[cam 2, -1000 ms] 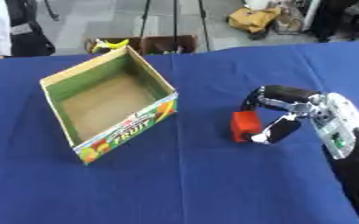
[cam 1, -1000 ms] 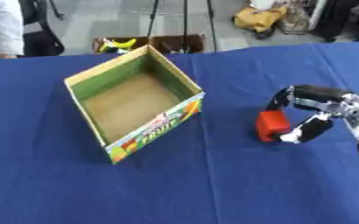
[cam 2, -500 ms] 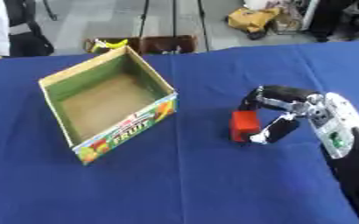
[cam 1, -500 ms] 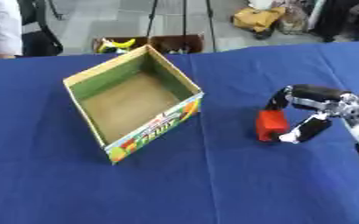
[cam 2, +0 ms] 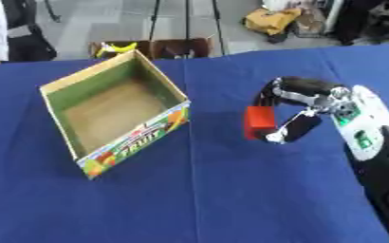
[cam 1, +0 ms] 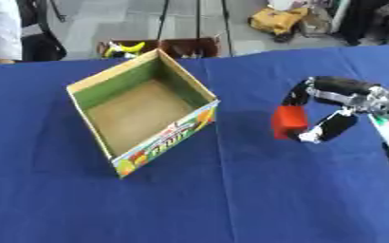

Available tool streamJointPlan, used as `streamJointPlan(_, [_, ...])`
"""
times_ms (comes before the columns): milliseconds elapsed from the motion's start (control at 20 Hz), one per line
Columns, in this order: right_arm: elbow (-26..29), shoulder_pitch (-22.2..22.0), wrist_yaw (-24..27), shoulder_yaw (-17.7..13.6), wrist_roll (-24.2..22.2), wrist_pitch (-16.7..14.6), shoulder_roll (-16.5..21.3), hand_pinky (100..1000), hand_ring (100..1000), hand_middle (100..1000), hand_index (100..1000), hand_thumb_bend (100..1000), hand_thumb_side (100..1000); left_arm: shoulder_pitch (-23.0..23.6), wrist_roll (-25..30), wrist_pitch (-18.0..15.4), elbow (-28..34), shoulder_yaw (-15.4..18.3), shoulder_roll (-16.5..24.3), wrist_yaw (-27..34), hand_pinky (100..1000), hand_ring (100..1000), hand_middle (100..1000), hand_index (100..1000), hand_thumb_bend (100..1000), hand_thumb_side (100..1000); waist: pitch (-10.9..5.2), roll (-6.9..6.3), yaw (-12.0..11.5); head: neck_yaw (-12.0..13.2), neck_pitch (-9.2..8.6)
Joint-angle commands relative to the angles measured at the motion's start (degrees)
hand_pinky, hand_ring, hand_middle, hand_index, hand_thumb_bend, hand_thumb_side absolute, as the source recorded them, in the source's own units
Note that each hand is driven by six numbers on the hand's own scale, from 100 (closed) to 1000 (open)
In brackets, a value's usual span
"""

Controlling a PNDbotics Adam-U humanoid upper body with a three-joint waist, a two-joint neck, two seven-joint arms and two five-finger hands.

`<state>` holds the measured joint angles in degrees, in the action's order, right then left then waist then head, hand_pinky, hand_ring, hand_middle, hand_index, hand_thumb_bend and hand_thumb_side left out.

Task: Pick up objects on the table and place them in the box.

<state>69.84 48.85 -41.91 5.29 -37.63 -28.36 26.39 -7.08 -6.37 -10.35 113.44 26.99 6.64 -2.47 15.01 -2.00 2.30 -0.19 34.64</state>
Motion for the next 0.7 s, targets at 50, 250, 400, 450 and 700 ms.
streamJointPlan(50, [2.74,1.91,0.97,-1.05,-14.33,-13.69,0.45,637,613,419,542,100,354,-0.19,0.18,-0.07,1.15,-0.08,1.33,0.07,358,565,641,900,503,874,-1.05,0.07,-0.16,-0.27,-0.53])
streamJointPlan(250, [4.6,2.91,1.18,-1.63,-14.33,-12.91,-0.36,629,602,405,527,100,369,-0.08,0.19,-0.09,1.15,-0.11,1.3,0.12,358,566,641,900,504,874,-1.15,0.01,-0.34,-0.48,-0.65])
streamJointPlan(400, [6.19,4.28,1.2,-2.15,-14.33,-12.07,-1.84,625,596,396,504,100,381,-0.05,0.19,-0.09,1.15,-0.16,1.3,0.19,359,566,641,900,502,874,-1.24,-0.01,-0.47,-0.67,-0.72])
streamJointPlan(450, [6.58,4.78,1.08,-2.27,-14.33,-11.66,-2.49,623,594,391,500,100,383,-0.05,0.21,-0.09,1.15,-0.18,1.3,0.21,359,566,641,900,502,874,-1.27,0.0,-0.52,-0.72,-0.72])
streamJointPlan(700, [8.8,7.02,-0.56,-3.6,-14.33,-9.08,-6.65,609,600,380,481,100,394,0.02,0.35,-0.09,1.15,-0.27,1.19,0.28,358,566,641,900,505,874,-1.26,-0.03,-1.08,-0.99,-0.86])
